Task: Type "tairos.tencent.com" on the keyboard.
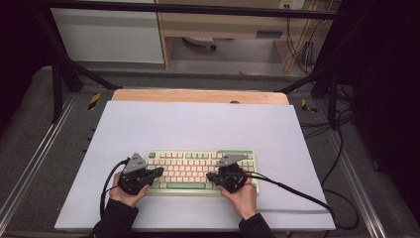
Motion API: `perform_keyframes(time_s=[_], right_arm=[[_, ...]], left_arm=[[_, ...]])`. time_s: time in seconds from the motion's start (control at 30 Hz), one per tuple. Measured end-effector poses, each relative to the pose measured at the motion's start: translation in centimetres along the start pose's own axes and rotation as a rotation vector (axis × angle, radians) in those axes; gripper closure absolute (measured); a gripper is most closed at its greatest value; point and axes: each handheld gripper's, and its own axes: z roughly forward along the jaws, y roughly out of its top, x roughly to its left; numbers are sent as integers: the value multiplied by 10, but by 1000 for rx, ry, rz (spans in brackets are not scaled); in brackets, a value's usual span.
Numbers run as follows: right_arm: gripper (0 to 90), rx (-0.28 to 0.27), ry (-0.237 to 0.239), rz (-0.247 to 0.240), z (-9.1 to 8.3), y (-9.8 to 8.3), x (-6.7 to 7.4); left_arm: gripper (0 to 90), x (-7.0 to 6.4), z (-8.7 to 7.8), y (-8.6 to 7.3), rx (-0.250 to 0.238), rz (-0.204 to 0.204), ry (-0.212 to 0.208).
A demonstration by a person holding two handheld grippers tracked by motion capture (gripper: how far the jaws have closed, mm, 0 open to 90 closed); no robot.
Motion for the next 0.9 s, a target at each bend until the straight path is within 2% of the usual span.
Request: perform_keyframes(time_s=[0.37, 0.9], right_arm=[[900, -45, 6, 42, -17, -4, -13], [900, -45, 9, 48, -22, -10, -20]], left_arm=[[900, -1, -1, 1, -7, 1, 3], [900, -8, 8, 10, 4, 28, -1]])
